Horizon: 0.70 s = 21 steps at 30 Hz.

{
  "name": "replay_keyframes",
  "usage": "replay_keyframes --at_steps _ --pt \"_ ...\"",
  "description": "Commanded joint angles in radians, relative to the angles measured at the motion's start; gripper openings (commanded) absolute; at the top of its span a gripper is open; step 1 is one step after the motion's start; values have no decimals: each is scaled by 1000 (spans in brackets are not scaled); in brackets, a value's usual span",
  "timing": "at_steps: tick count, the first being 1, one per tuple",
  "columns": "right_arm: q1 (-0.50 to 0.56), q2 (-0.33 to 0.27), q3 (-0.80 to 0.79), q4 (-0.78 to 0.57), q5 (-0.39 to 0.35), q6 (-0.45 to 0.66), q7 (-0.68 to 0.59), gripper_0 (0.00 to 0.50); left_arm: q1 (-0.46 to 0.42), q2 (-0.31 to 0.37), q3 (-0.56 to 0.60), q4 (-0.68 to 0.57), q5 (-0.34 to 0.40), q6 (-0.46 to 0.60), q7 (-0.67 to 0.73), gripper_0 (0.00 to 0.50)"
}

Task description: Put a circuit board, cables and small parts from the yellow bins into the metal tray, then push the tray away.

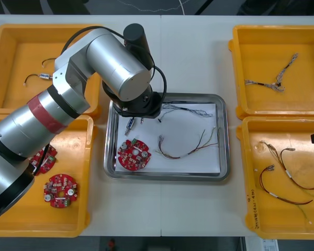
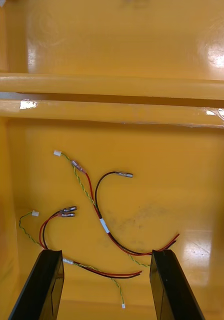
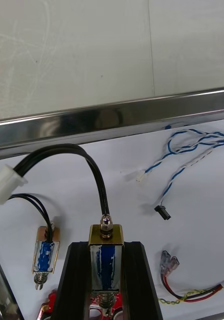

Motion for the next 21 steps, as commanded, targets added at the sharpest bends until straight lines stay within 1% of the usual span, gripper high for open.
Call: replay_keyframes --at_steps 1,10,17,20,21 --pt "13 0 -27 -26 -12 3 -43 500 16 -20 -31 -2 -12 -39 57 1" --pt "13 1 -22 -28 -20 3 -50 500 35 -5 -86 1 -15 -66 61 2" --pt "12 0 -19 -28 -23 3 -53 500 40 0 -92 -1 -18 -72 63 0" --pt "13 0 -19 -28 -26 3 -53 500 40 0 -92 -1 -21 -72 63 8" --pt "13 0 -19 -26 -28 3 -55 500 40 0 -92 -1 -21 -72 63 90"
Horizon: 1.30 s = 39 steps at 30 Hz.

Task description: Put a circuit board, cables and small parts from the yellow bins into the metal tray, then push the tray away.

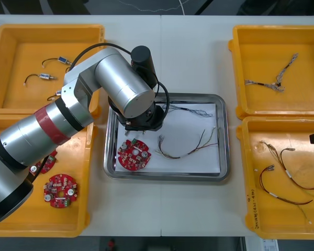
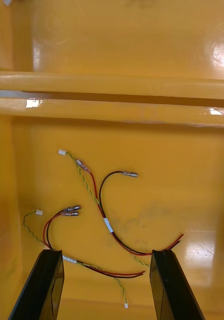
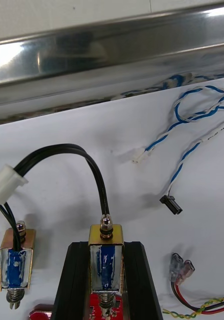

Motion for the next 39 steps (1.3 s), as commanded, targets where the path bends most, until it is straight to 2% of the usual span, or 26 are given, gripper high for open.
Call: replay_keyframes --at_steps 1,2,3,4,6,17,27,33,39 --pt "13 0 -19 -26 -14 3 -54 500 9 -2 -11 -12 -16 -11 63 207" --pt "13 0 -19 -28 -14 3 -54 500 9 0 -11 -12 -18 -12 63 264" --pt "13 0 -19 -28 -14 3 -57 500 9 0 -11 -12 -19 -11 65 373" --pt "13 0 -19 -28 -14 3 -57 500 9 -2 -11 -12 -24 -11 65 460" --pt "13 0 -19 -26 -15 3 -57 500 9 0 -11 -12 -24 -12 65 494" --pt "13 -2 -19 -35 -21 3 -67 500 9 3 26 -45 -18 15 80 500" --pt "13 -6 -19 -40 -20 3 -77 500 9 21 184 -199 -9 207 84 500" --pt "7 -45 7 -74 -34 3 -70 500 19 49 285 -282 14 316 81 500" --pt "-22 -91 93 -189 -77 3 -59 500 121 110 396 -443 27 394 74 500"
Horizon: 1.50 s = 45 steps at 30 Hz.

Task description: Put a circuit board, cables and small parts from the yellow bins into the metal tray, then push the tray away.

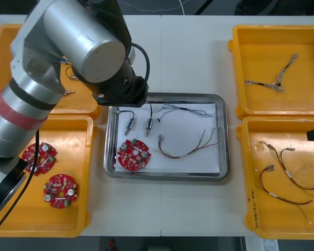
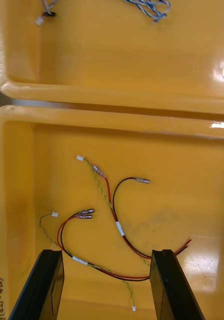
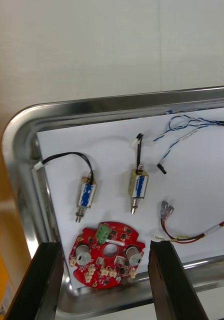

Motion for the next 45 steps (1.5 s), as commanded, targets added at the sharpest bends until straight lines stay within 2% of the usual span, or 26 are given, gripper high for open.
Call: replay_keyframes --at_steps 1,3,7,12,17,20,26,34,41,45 --pt "-28 -74 84 -109 -44 3 -13 500 92 75 96 -146 16 58 65 500" --pt "-58 -80 116 -118 -79 3 -13 500 126 100 130 -193 25 92 59 500" --pt "-108 -81 162 -118 -131 3 -5 500 181 132 188 -273 42 92 53 500" --pt "-202 -81 269 -118 -197 3 18 500 276 186 308 -371 108 92 45 500" --pt "-282 -81 397 -118 -231 3 44 500 359 249 398 -417 163 92 38 500" --pt "-340 -81 496 -118 -226 3 59 500 411 288 447 -434 189 92 30 500" --pt "-446 -51 714 -115 -163 3 78 500 514 348 530 -473 249 92 11 500" --pt "-570 48 949 -23 -108 -25 124 500 623 381 622 -525 296 92 -19 500" --pt "-628 126 1133 54 41 -91 279 500 700 433 684 -525 312 92 -82 500" --pt "-639 158 1214 92 96 -136 299 500 740 457 707 -520 319 92 -107 500"
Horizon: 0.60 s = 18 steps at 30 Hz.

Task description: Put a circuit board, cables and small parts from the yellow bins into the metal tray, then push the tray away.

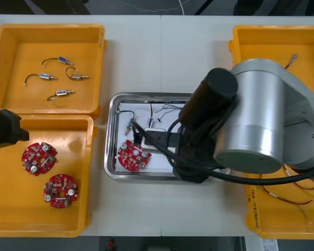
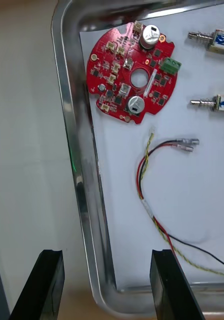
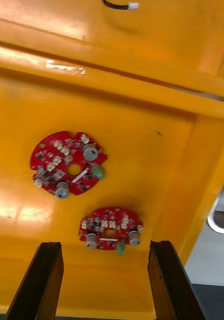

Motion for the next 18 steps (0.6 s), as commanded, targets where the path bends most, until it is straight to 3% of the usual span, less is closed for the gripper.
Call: replay_keyframes --at_steps 1,11,18 --pt "-49 58 120 36 62 -60 6 500 69 76 53 -19 16 6 -104 500" --pt "-56 79 264 156 162 -170 15 500 86 91 59 114 15 -21 -229 500" --pt "-58 84 324 193 205 -204 17 500 105 91 59 119 16 -61 -265 500"
